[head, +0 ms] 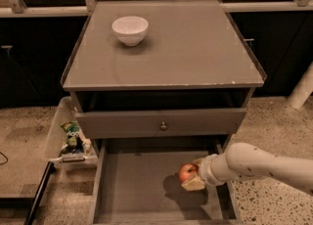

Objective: Place apple into middle drawer

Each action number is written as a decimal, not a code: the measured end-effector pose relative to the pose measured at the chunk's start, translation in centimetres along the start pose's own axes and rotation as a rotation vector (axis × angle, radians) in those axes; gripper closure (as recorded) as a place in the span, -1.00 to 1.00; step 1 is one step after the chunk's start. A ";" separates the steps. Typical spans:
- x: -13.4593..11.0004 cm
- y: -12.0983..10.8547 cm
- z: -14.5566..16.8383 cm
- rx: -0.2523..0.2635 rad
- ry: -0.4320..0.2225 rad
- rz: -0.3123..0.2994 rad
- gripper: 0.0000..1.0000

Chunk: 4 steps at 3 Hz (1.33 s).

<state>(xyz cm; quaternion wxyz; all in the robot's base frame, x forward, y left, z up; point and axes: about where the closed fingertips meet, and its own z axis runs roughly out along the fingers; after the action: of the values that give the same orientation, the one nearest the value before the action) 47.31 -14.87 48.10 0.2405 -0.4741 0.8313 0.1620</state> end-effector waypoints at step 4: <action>0.1 -3.2 10.2 0.162 -0.102 -0.168 1.00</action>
Offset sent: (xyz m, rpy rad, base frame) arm 0.0476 0.0227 -0.0779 -0.0758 -0.2149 -0.0034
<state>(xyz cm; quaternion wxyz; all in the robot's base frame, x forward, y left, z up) 52.53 -11.45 39.46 0.3327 -0.5123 0.7857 0.0973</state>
